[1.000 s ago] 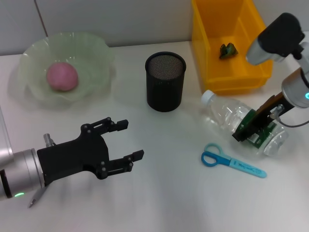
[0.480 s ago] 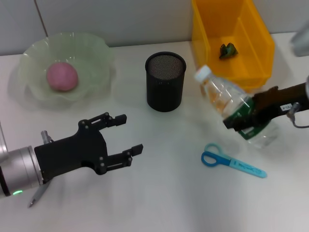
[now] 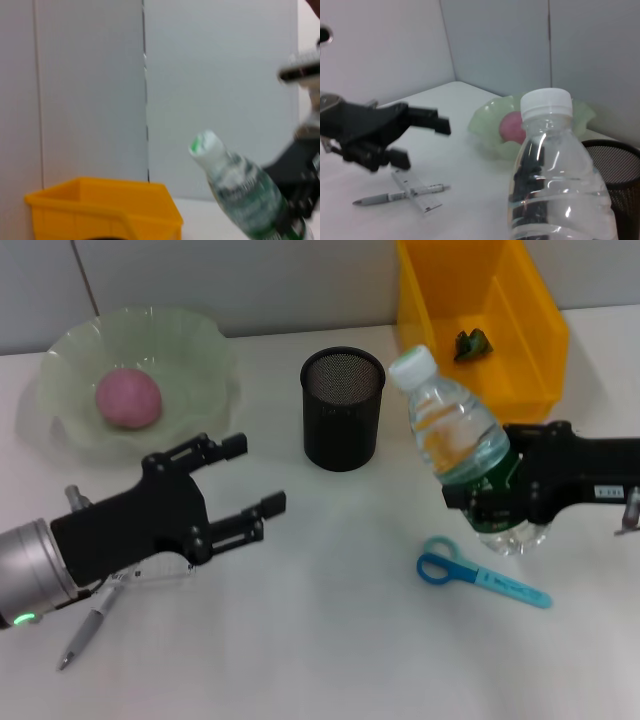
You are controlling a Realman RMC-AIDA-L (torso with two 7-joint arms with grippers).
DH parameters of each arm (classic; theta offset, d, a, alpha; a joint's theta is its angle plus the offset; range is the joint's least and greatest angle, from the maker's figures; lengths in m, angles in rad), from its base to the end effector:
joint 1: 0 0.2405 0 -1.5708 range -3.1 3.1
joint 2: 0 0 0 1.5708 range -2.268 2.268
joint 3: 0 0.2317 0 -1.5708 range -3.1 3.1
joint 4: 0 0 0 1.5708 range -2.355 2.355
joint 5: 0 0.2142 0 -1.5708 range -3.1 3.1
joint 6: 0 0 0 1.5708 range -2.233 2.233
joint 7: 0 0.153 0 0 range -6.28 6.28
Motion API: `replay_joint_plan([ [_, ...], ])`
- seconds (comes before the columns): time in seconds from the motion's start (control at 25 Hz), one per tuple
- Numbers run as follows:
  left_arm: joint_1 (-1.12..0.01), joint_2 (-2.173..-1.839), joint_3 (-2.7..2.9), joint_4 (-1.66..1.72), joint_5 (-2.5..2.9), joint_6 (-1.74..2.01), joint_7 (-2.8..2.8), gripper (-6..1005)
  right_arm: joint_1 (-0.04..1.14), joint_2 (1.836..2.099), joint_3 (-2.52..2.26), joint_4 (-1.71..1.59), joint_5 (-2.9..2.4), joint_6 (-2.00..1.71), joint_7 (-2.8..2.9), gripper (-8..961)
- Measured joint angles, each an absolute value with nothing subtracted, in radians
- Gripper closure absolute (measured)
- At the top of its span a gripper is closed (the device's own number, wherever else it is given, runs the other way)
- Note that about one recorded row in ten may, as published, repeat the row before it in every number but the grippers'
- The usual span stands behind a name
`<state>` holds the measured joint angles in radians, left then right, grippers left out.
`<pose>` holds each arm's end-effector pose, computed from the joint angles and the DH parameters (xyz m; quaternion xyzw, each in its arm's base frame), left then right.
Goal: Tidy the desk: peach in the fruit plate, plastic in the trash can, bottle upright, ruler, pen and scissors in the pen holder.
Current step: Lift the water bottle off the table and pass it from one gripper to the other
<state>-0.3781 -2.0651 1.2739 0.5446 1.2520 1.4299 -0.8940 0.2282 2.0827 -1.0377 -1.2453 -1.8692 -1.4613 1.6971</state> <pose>-0.2217 0.3008 -0.0326 -0.9151 -0.0715 -0.3467 0.1930 0.2287 0.3098 0.0515 -0.9426 0.2059 0.1684 0.2020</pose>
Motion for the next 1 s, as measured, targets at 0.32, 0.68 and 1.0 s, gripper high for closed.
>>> replay_joint_plan([
  [0.32, -0.379, -2.063, 1.273, 0.480, 1.085, 1.495, -0.953, 216, 0.235, 2.085, -1.047, -0.981, -1.678, -1.460, 1.333, 168],
  [0.68, -0.392, -2.060, 1.273, 0.457, 1.066, 1.524, -1.030, 232, 0.308, 2.083, -1.039, -0.749, -1.560, -1.456, 1.074, 161],
  [1.0, -0.410, -2.063, 1.282, 0.453, 1.069, 1.580, -1.049, 246, 0.422, 2.084, -1.040, -0.550, -1.528, -1.453, 0.973, 155],
])
